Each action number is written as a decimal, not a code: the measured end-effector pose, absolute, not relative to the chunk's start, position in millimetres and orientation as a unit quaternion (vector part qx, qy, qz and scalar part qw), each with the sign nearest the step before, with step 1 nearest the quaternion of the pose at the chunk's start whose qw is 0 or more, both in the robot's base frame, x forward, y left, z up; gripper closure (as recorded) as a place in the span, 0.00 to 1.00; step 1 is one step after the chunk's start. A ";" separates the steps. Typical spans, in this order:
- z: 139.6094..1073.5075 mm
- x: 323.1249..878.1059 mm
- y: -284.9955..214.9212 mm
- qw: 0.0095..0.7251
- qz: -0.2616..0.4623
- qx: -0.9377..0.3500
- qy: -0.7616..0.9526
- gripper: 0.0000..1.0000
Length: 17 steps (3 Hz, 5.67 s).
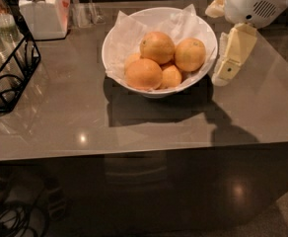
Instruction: Pick orange from white bowl
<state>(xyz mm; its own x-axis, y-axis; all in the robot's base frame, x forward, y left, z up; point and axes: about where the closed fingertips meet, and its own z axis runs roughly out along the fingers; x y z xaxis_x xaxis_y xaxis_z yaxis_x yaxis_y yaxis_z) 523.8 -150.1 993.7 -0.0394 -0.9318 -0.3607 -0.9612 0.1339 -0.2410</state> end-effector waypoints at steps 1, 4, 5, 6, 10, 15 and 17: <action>995.2 535.1 -148.6 0.232 0.037 -0.656 0.718 0.00; 977.0 619.8 -118.9 0.266 0.081 -0.644 0.713 0.00; 976.7 620.0 -118.6 0.266 0.082 -0.644 0.713 0.00; 976.7 620.0 -118.6 0.266 0.082 -0.644 0.713 0.19; 955.7 633.8 -120.1 0.241 0.092 -0.637 0.727 0.10; 904.0 643.0 -134.2 0.186 0.123 -0.617 0.754 0.12; 897.0 645.1 -129.7 0.175 0.125 -0.621 0.754 0.54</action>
Offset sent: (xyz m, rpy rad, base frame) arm 0.0835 0.0263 0.0064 0.0548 0.0048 0.0884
